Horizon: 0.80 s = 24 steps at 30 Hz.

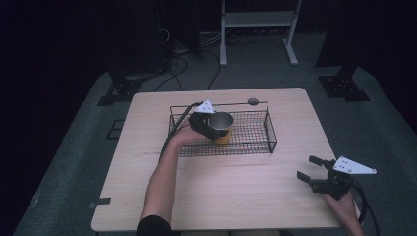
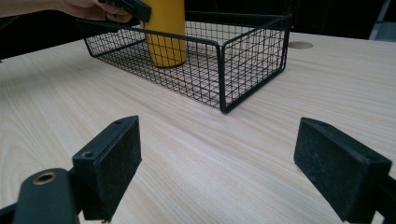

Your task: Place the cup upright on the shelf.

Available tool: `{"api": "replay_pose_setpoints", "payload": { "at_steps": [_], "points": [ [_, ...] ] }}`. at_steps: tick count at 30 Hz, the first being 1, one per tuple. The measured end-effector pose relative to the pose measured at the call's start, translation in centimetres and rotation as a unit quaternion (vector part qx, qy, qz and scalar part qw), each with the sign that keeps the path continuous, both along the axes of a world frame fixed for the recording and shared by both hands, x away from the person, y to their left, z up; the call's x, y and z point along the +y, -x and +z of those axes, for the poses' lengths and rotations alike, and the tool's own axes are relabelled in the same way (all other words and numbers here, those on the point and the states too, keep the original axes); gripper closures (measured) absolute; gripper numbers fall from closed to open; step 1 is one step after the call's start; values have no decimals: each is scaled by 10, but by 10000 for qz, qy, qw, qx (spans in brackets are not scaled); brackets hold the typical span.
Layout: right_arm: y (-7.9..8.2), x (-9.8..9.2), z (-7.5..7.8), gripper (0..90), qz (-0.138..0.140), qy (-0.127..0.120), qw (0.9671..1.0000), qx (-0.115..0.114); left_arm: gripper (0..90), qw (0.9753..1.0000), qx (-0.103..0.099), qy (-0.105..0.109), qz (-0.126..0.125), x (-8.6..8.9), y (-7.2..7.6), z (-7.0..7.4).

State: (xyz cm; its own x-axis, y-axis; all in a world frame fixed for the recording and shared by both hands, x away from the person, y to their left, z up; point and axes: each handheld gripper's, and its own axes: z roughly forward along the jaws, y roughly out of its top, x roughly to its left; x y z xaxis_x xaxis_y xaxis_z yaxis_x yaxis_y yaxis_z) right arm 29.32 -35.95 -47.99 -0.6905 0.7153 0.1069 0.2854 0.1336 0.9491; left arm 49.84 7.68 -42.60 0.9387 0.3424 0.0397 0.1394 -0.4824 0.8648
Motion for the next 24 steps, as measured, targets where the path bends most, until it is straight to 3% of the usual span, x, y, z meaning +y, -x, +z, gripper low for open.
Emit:
{"api": "replay_pose_setpoints", "payload": {
  "at_steps": [24],
  "points": [
    [0, 0, 0, 136, -4, 14, 10000, -1, 12, 9992, -293, 274, 32, 2, 5, 17]
  ]
}}
